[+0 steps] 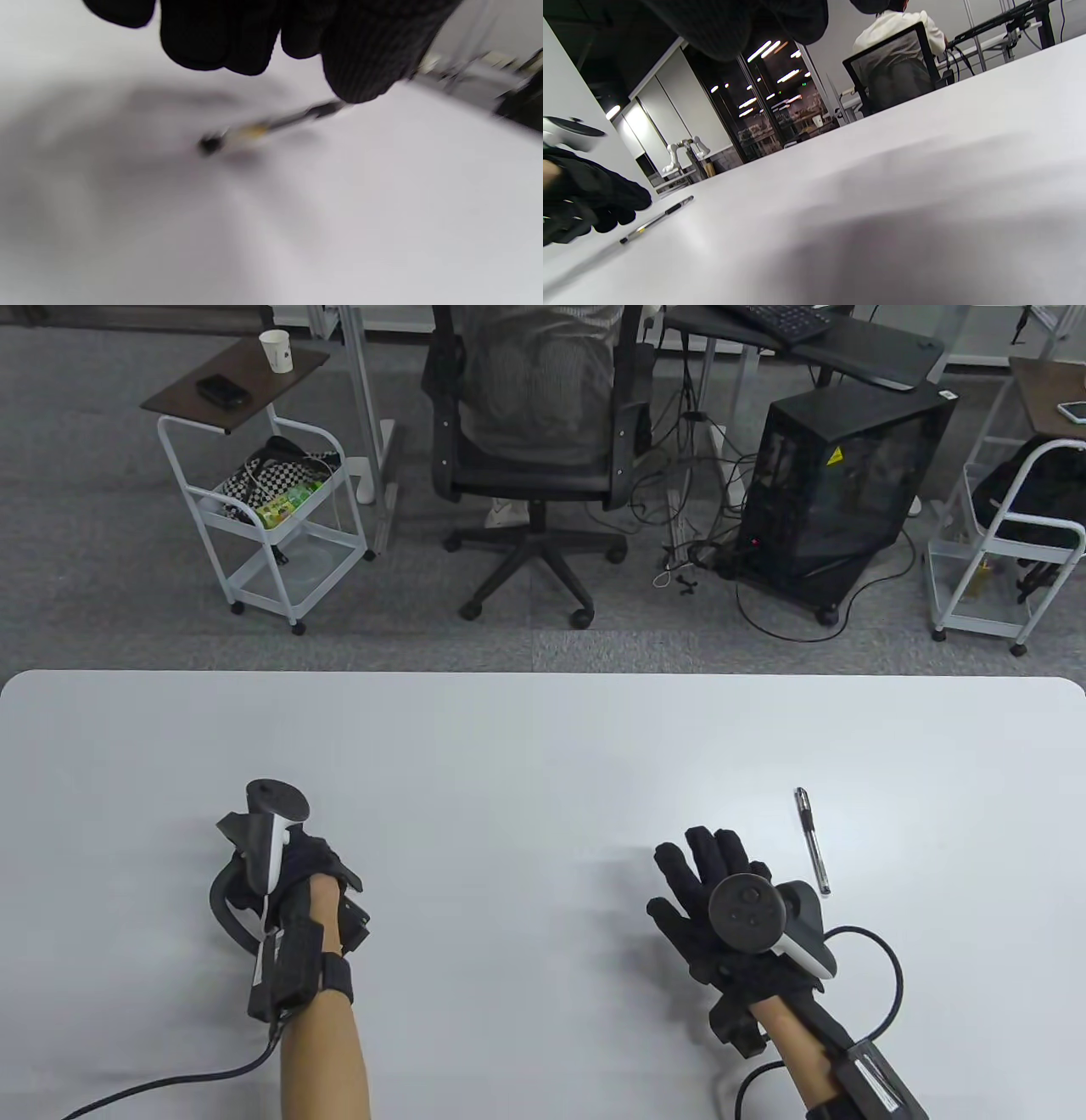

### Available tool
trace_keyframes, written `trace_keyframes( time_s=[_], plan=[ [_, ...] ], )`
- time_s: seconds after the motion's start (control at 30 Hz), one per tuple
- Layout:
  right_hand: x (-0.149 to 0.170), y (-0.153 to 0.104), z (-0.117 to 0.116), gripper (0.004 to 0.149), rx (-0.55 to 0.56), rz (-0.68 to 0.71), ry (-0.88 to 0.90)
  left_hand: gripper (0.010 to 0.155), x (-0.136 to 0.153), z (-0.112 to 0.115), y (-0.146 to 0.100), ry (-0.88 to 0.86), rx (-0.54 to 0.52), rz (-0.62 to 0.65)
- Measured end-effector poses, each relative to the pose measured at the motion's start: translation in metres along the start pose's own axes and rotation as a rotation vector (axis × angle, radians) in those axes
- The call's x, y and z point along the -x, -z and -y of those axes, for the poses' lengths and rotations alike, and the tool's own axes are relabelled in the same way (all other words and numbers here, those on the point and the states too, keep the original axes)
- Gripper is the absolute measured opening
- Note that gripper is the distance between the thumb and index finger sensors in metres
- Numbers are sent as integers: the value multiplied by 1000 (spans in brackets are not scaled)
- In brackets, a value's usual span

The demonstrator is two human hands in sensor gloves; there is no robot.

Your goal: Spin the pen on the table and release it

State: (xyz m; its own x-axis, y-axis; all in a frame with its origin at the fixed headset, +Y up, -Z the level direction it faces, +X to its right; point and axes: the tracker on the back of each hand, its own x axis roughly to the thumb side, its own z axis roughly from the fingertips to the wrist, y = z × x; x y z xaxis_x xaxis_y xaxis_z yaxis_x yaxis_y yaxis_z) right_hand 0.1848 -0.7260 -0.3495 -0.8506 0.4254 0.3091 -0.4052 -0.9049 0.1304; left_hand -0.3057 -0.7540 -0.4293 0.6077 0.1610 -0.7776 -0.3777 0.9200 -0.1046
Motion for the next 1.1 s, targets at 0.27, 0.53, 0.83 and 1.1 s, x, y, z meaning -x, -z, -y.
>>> trace_keyframes(
  time_s=[0.27, 0.53, 0.83, 1.1],
  plan=[
    [-4, 3, -3, 69, -34, 19, -13, 47, -27, 17, -4, 236, -191, 37],
    [-9, 1, -3, 68, -60, 32, -67, 47, -2, -1, -19, -1, -93, 183],
    [7, 2, 4, 68, -60, -26, -44, 47, -55, -8, -106, 12, -107, 826],
    [15, 1, 5, 68, -78, -56, -39, 44, -89, 80, -158, 702, -110, 1218]
  ],
)
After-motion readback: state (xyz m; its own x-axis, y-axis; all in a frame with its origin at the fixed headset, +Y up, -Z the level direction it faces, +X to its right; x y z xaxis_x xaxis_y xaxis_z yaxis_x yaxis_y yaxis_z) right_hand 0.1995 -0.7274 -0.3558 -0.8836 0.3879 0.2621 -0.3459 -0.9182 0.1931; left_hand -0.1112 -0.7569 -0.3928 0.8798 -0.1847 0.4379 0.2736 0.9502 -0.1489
